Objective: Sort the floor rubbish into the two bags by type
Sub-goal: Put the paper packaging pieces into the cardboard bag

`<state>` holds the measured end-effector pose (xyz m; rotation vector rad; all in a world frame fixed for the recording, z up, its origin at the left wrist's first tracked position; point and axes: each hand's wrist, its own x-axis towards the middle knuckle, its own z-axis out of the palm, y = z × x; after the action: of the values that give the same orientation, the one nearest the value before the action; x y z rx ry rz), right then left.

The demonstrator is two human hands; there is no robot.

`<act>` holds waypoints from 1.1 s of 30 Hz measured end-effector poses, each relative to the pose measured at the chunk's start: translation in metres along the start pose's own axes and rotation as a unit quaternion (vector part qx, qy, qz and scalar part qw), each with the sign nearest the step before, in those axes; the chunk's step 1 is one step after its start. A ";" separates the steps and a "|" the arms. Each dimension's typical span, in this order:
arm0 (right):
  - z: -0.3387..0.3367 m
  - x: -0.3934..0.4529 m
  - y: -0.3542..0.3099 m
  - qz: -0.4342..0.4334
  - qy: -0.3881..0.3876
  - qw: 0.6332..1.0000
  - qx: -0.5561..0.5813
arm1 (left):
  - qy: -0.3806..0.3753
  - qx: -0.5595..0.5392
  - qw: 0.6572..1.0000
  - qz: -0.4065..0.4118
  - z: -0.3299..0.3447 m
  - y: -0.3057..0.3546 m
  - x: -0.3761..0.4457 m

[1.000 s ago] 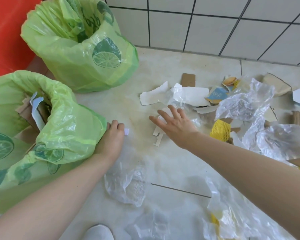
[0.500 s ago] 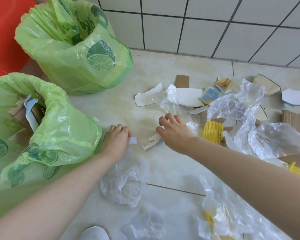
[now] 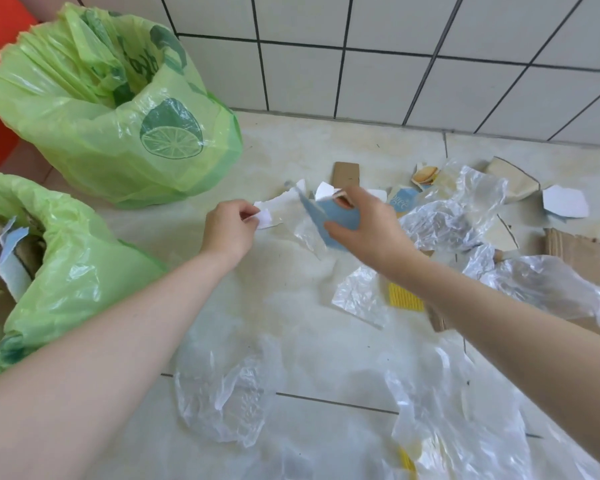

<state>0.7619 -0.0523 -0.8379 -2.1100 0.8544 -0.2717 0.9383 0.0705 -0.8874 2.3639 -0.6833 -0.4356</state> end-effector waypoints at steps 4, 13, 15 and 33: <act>-0.022 0.035 0.010 0.023 0.060 0.998 0.015 | -0.028 0.029 0.999 0.013 0.007 0.020 0.026; -0.021 0.088 0.058 0.120 -0.099 0.982 -0.103 | -0.165 0.086 0.982 0.027 0.026 0.021 0.059; -0.017 0.092 0.063 0.089 -0.108 0.972 -0.189 | -0.175 0.105 0.978 0.046 0.028 0.019 0.062; -0.027 0.090 0.057 0.118 -0.071 0.974 -0.181 | -0.055 0.090 0.992 0.072 0.010 0.011 0.073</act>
<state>0.7893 -0.1526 -0.8734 -2.2961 1.1224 0.1707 0.9885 0.0166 -0.8973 2.4503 -0.9749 -0.4606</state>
